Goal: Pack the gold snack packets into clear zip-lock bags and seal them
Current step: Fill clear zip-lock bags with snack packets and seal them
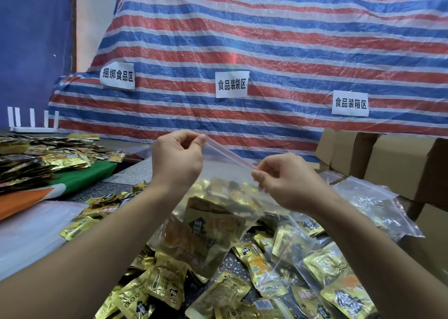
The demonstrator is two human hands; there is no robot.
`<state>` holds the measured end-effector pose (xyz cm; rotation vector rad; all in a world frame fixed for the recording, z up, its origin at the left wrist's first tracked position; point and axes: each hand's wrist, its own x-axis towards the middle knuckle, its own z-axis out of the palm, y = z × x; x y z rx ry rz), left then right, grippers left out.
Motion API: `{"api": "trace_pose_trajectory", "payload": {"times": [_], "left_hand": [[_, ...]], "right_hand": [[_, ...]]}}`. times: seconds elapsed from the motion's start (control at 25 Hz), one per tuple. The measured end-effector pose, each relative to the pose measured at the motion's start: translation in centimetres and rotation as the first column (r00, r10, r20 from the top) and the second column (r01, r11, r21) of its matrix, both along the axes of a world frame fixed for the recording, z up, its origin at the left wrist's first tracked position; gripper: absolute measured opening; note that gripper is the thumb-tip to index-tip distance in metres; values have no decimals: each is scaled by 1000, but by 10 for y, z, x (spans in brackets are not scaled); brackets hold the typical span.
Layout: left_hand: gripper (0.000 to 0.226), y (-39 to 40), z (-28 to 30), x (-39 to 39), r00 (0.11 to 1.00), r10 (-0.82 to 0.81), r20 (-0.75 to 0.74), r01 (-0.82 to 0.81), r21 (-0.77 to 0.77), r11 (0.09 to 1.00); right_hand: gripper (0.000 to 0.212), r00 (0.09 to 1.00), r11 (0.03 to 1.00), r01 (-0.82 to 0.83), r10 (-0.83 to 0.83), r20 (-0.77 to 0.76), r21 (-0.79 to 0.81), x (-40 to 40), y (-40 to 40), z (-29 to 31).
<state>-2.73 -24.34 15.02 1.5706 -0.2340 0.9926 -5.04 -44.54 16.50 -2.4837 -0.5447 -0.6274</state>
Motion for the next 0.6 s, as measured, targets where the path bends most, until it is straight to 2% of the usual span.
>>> {"api": "trace_pose_trajectory", "payload": {"times": [0.12,0.28,0.44,0.6], "left_hand": [[21,7,1,2,999,33,0,-33,-4,999],[24,10,3,3,998,55,8,-55,-2,998],[23,9,1,7,998,61,-1,-61,-6,998],[21,7,-2,6,1000,-27,-11,28,61,998]], "right_hand": [[17,1000,1000,8,-8,-10,-12,-1,-7,-7],[19,997,999,6,-2,74,-45,0,-11,-10],[20,993,996,-65,71,96,-62,3,-16,-15],[22,994,993,-93,97,52,-78,7,-26,-19]]}}
